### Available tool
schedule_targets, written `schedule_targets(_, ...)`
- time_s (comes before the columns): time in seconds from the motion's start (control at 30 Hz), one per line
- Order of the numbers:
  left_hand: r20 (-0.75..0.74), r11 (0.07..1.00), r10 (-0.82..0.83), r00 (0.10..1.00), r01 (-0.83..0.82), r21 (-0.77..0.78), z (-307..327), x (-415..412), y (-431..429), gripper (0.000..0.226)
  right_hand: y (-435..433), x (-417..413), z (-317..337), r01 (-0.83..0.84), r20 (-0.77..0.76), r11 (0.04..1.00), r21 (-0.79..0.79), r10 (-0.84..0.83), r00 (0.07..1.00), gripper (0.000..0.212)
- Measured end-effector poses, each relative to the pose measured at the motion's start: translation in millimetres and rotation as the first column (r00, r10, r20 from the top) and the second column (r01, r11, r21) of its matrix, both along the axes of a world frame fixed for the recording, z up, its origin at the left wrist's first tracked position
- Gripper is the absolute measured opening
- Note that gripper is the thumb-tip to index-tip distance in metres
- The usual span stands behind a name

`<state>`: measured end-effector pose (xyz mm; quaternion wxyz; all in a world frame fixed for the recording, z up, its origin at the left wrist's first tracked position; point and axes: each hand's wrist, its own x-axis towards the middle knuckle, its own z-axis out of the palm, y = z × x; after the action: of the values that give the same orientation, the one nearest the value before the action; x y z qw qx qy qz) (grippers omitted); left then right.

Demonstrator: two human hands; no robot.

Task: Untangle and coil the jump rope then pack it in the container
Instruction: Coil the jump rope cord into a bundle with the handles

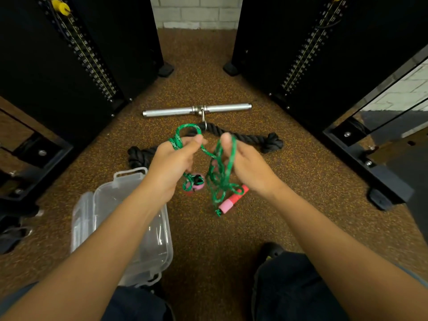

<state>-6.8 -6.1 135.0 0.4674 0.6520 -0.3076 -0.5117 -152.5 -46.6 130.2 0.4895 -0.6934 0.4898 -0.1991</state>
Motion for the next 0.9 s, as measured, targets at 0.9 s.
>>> schedule_targets(0.9, 0.227, 0.948, -0.319, 0.92, 0.311, 0.071, -14, -6, 4, 0.049, -14, -7, -9, 0.122, 0.174, 0.873, 0.472, -0.228, 0.958, 0.028)
